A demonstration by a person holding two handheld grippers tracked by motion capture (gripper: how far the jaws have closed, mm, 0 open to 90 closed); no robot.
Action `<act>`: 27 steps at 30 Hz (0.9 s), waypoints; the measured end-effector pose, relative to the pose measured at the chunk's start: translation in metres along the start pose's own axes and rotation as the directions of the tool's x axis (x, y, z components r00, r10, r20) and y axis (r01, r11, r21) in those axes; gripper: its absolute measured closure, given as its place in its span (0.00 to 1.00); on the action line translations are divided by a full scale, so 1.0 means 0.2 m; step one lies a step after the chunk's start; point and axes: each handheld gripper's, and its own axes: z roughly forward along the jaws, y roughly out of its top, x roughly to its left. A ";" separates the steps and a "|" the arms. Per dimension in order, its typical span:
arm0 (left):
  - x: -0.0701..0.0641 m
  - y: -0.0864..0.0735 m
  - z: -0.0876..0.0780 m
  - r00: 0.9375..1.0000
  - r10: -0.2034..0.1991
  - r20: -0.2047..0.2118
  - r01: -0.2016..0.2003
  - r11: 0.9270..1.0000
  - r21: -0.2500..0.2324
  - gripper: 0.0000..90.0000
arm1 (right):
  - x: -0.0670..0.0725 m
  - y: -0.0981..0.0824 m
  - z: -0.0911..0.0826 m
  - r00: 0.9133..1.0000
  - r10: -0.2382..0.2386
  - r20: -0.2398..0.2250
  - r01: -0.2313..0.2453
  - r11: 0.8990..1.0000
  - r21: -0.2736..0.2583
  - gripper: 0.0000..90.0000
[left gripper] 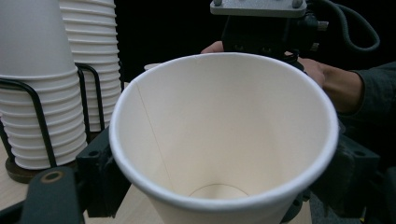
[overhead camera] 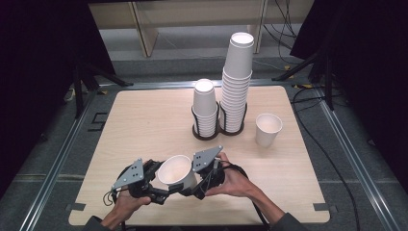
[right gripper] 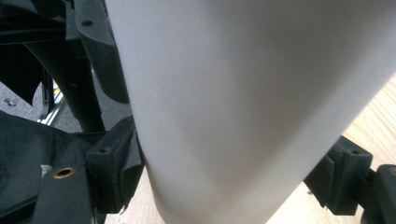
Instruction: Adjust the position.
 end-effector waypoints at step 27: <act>0.05 -0.02 -0.04 0.980 -0.030 -0.195 0.031 1.000 0.005 0.16 | -0.14 -0.35 -0.38 0.857 0.230 0.461 -0.208 0.973 -0.100 0.25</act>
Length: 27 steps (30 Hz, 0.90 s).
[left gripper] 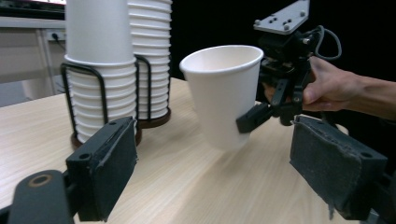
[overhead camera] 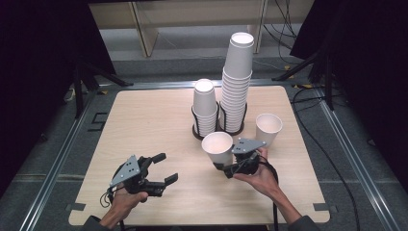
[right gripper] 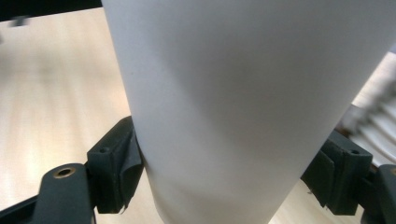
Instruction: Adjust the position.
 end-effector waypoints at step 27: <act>0.06 -0.04 0.00 0.991 0.013 -0.133 0.000 0.995 0.101 0.16 | -0.16 -0.29 -0.33 0.959 0.109 0.263 -0.109 0.994 -0.017 0.25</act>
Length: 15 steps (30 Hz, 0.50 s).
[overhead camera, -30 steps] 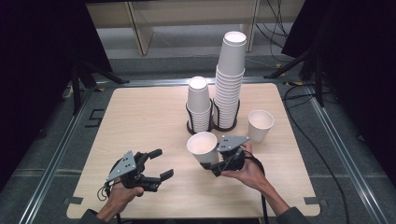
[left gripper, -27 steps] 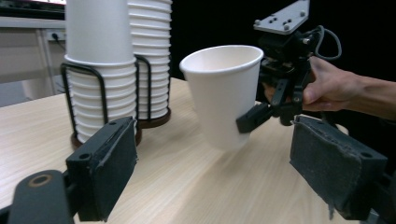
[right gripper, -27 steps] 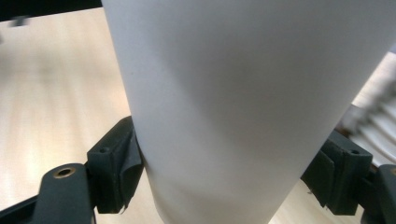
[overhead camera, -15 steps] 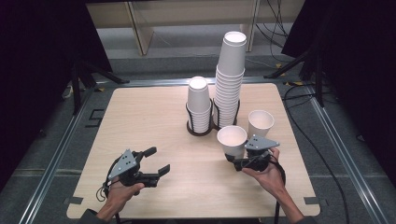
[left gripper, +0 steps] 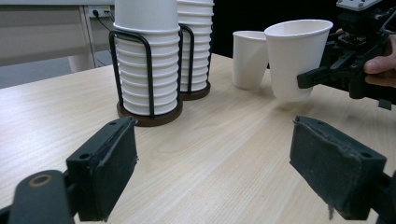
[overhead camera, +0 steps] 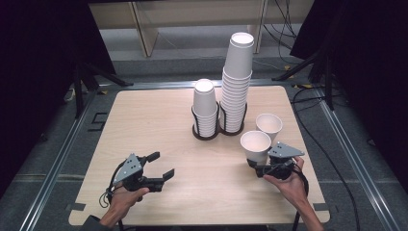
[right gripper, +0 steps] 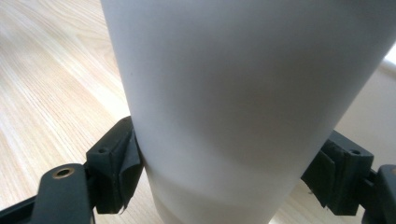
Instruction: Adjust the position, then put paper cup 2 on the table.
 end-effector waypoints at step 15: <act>0.00 -0.01 0.01 1.000 -0.010 0.010 0.010 1.000 -0.008 0.16 | -0.06 -0.08 0.01 1.000 0.005 0.024 -0.007 0.998 0.064 0.24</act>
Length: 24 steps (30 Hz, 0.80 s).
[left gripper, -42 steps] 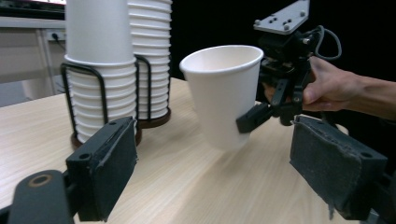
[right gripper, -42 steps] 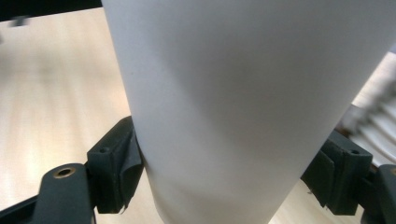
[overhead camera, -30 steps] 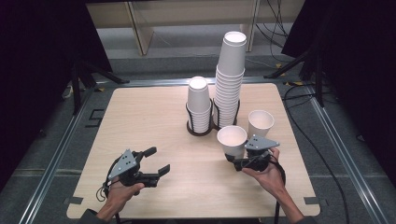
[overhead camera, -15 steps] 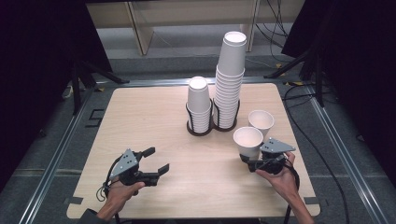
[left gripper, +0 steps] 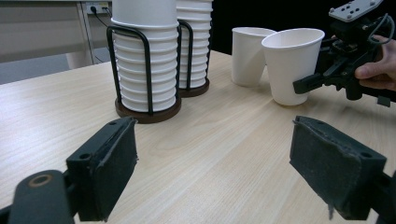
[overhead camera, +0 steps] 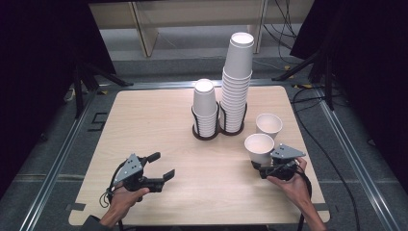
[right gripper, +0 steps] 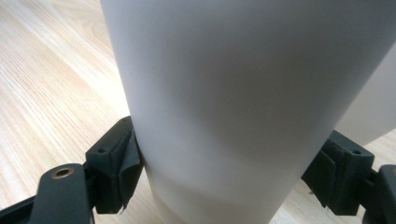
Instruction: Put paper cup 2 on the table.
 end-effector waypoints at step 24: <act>0.00 0.00 0.00 1.000 0.002 -0.003 -0.002 1.000 0.025 0.16 | -0.02 -0.07 -0.04 0.997 0.077 -0.015 -0.075 0.995 0.063 0.17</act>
